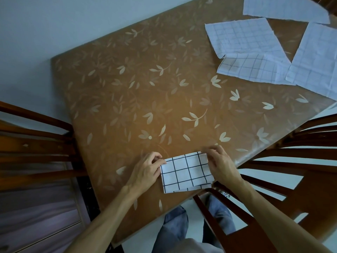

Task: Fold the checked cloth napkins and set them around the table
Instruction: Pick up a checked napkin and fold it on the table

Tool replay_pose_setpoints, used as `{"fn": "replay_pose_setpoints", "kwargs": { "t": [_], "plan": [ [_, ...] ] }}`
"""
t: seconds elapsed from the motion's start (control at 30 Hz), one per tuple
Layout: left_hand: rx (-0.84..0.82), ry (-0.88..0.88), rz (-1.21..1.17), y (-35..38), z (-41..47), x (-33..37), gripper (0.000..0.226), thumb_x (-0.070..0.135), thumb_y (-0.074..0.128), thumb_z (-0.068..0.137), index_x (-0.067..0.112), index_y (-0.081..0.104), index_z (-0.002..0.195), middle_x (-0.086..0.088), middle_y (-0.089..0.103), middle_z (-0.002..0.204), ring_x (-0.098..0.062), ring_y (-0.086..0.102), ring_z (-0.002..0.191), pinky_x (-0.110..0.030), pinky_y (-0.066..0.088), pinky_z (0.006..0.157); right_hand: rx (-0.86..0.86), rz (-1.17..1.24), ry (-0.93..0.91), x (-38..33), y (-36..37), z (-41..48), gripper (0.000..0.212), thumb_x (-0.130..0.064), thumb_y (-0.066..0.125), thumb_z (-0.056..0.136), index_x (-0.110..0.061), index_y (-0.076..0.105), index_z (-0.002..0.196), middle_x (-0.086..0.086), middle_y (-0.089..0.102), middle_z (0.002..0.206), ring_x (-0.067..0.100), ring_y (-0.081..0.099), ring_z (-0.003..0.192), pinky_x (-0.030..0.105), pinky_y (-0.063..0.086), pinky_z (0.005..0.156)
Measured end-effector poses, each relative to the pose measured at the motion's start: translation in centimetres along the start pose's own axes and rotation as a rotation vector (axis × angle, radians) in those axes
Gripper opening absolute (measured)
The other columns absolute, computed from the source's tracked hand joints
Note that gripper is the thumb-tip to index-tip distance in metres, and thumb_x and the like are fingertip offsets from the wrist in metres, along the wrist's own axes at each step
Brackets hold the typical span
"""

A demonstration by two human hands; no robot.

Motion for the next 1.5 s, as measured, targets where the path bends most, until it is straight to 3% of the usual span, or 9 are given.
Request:
{"fn": "replay_pose_setpoints", "kwargs": {
  "t": [0.2, 0.37, 0.57, 0.77, 0.93, 1.13, 1.3, 1.4, 1.5],
  "plan": [
    [-0.044, -0.044, -0.008, 0.6, 0.0, -0.4, 0.038, 0.005, 0.064, 0.088, 0.02, 0.063, 0.123, 0.007, 0.058, 0.111, -0.013, 0.055, 0.102, -0.029, 0.055, 0.08, -0.159, 0.222, 0.375, 2.8, 0.7, -1.9, 0.028, -0.036, 0.052, 0.098, -0.017, 0.055, 0.119, -0.007, 0.067, 0.097, 0.006, 0.064, 0.085, 0.028, 0.055, 0.079],
    [-0.082, -0.169, -0.086, 0.5, 0.9, -0.7, 0.054, -0.01, 0.05, 0.084, 0.024, 0.062, 0.124, 0.012, 0.057, 0.116, -0.008, 0.05, 0.109, -0.023, 0.048, 0.09, -0.25, 0.117, 0.397, 3.7, 2.0, -3.7, 0.028, -0.029, 0.072, 0.085, -0.023, 0.057, 0.109, -0.007, 0.064, 0.083, 0.007, 0.063, 0.077, 0.032, 0.058, 0.075],
    [-0.239, -0.152, -0.128, 1.6, 4.5, 2.7, 0.034, 0.03, 0.06, 0.093, 0.027, 0.057, 0.126, 0.009, 0.057, 0.113, -0.008, 0.055, 0.103, -0.026, 0.051, 0.082, -0.225, 0.035, 0.419, 3.6, 2.2, -4.9, 0.034, -0.031, 0.078, 0.078, -0.025, 0.053, 0.1, -0.007, 0.059, 0.085, 0.008, 0.061, 0.074, 0.031, 0.057, 0.069],
    [-0.381, -0.088, -0.109, 3.5, 6.3, 6.0, 0.015, 0.02, 0.065, 0.091, 0.025, 0.068, 0.105, 0.005, 0.058, 0.095, -0.015, 0.052, 0.093, -0.03, 0.047, 0.077, -0.205, 0.066, 0.464, 3.9, 1.7, -5.0, 0.05, -0.032, 0.08, 0.073, -0.026, 0.049, 0.111, -0.007, 0.058, 0.099, 0.01, 0.06, 0.083, 0.035, 0.057, 0.076],
    [-0.183, -0.051, -0.218, -0.9, 8.0, 7.2, 0.016, 0.013, 0.066, 0.09, 0.022, 0.071, 0.103, 0.01, 0.051, 0.091, -0.008, 0.054, 0.082, -0.017, 0.044, 0.068, -0.035, 0.218, 0.49, 3.4, -1.6, -2.9, 0.059, -0.044, 0.068, 0.086, -0.021, 0.042, 0.134, -0.002, 0.055, 0.115, 0.016, 0.061, 0.098, 0.04, 0.057, 0.085],
    [0.126, 0.243, -0.006, -5.5, 7.2, 11.1, 0.027, 0.003, 0.069, 0.078, 0.018, 0.069, 0.1, 0.004, 0.056, 0.093, -0.013, 0.056, 0.091, -0.024, 0.053, 0.069, 0.014, 0.994, 0.707, 1.9, -2.0, -0.8, 0.055, -0.062, 0.042, 0.095, -0.017, 0.062, 0.119, 0.01, 0.073, 0.102, 0.024, 0.072, 0.094, 0.043, 0.058, 0.084],
    [-0.072, 0.197, 0.012, 0.4, 4.3, 10.2, 0.03, 0.007, 0.073, 0.077, 0.017, 0.067, 0.105, 0.002, 0.054, 0.097, -0.016, 0.053, 0.089, -0.032, 0.055, 0.071, -0.074, 0.369, 0.651, 3.6, -0.8, -0.5, 0.044, -0.037, 0.067, 0.084, -0.026, 0.054, 0.125, -0.01, 0.069, 0.095, 0.013, 0.065, 0.093, 0.045, 0.052, 0.092],
    [-0.245, 0.083, -0.041, 3.8, 2.4, 8.1, 0.044, 0.055, 0.064, 0.086, 0.024, 0.063, 0.116, 0.006, 0.049, 0.106, -0.011, 0.048, 0.098, -0.026, 0.049, 0.082, -0.135, 0.244, 0.639, 3.8, 0.3, -0.9, 0.043, -0.021, 0.067, 0.087, -0.02, 0.052, 0.127, -0.012, 0.065, 0.094, 0.014, 0.063, 0.094, 0.03, 0.051, 0.084],
    [-0.133, -0.092, -0.075, 3.4, 2.0, 5.4, 0.04, 0.055, 0.055, 0.093, 0.022, 0.064, 0.115, 0.007, 0.051, 0.109, -0.009, 0.048, 0.098, -0.021, 0.045, 0.078, -0.117, 0.235, 0.606, 3.8, 0.4, -1.1, 0.04, -0.02, 0.068, 0.087, -0.018, 0.053, 0.125, -0.01, 0.064, 0.095, 0.012, 0.061, 0.091, 0.023, 0.045, 0.077]
  ]
}}
Point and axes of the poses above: each hand's wrist, its own z-axis towards the middle knuckle, its own y-axis out of the palm, x = y × z, the point moved 9 cm from there along z, towards the middle knuckle
